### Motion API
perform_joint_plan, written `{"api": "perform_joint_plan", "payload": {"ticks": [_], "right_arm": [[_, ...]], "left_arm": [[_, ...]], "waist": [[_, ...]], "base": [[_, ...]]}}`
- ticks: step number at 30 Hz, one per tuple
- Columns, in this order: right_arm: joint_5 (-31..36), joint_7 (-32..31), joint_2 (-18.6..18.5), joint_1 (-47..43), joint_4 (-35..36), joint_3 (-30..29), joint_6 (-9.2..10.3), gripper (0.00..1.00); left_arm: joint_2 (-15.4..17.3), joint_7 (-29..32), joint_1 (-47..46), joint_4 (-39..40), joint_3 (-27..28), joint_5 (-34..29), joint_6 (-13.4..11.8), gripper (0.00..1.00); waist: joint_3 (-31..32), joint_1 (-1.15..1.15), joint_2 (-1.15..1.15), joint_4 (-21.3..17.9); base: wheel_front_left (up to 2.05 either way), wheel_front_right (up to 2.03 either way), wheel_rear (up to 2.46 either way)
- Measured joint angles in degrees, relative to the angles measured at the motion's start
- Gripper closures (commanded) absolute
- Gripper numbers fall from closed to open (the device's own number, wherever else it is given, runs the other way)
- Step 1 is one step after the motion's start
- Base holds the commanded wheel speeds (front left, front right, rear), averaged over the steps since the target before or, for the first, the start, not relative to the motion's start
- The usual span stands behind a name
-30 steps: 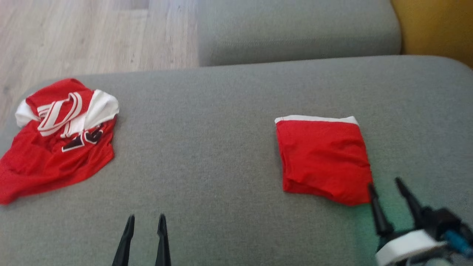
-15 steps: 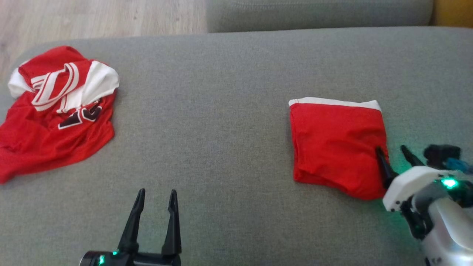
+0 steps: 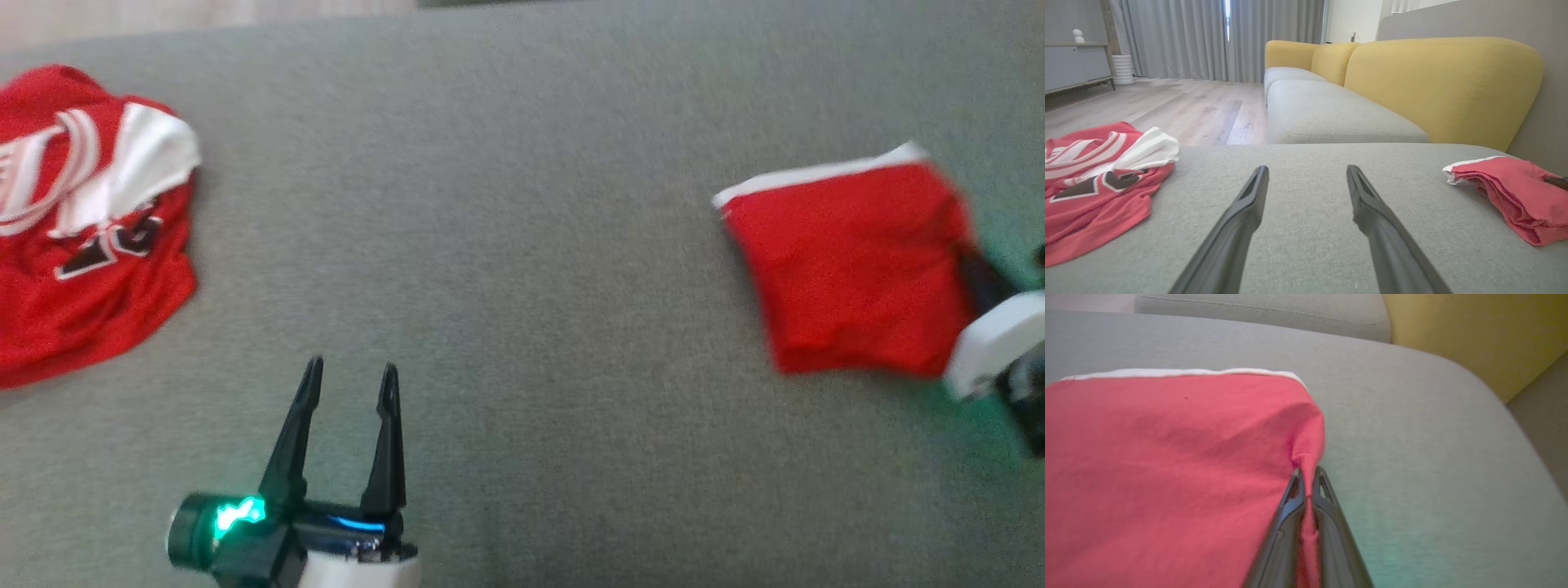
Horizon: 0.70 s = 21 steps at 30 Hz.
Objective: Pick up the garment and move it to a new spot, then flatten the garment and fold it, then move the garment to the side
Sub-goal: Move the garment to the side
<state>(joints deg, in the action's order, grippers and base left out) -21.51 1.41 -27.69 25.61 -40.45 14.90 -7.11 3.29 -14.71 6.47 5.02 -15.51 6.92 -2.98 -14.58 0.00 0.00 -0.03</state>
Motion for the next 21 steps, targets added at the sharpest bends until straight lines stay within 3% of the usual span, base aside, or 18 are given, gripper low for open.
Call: {"api": "perform_joint_plan", "payload": {"ticks": [6, 15, 20, 21], "right_arm": [[2.71, -2.35, -7.61, 5.99, 2.81, -3.59, 0.00, 1.00], [7.21, -7.23, -12.87, 8.24, 6.53, -11.66, 0.00, 1.00], [12.89, -9.11, -14.47, 7.65, 9.37, -16.82, 0.00, 1.00], [14.11, -9.47, -14.39, 7.40, 9.76, -17.77, 0.00, 0.76]], "left_arm": [[-0.03, 0.00, -4.44, 0.67, 0.10, -2.13, 1.76, 0.00], [-0.12, 0.00, -12.41, 0.76, 0.15, -3.38, 3.53, 0.00], [-0.20, -0.01, -14.64, 0.73, 0.69, -3.35, 2.92, 0.00], [-0.23, -0.01, -14.72, 0.60, 0.91, -3.36, 2.64, 0.00]], "waist": [[-6.20, 0.01, 0.00, -2.79], [-14.95, 0.02, 0.00, -5.17], [-17.75, 0.01, 0.00, -5.22], [-17.82, 0.01, 0.00, -5.02]], "base": [[0.00, 0.00, 0.00], [0.00, 0.00, 0.00], [0.00, 0.00, 0.00], [0.00, 0.00, 0.00]]}}
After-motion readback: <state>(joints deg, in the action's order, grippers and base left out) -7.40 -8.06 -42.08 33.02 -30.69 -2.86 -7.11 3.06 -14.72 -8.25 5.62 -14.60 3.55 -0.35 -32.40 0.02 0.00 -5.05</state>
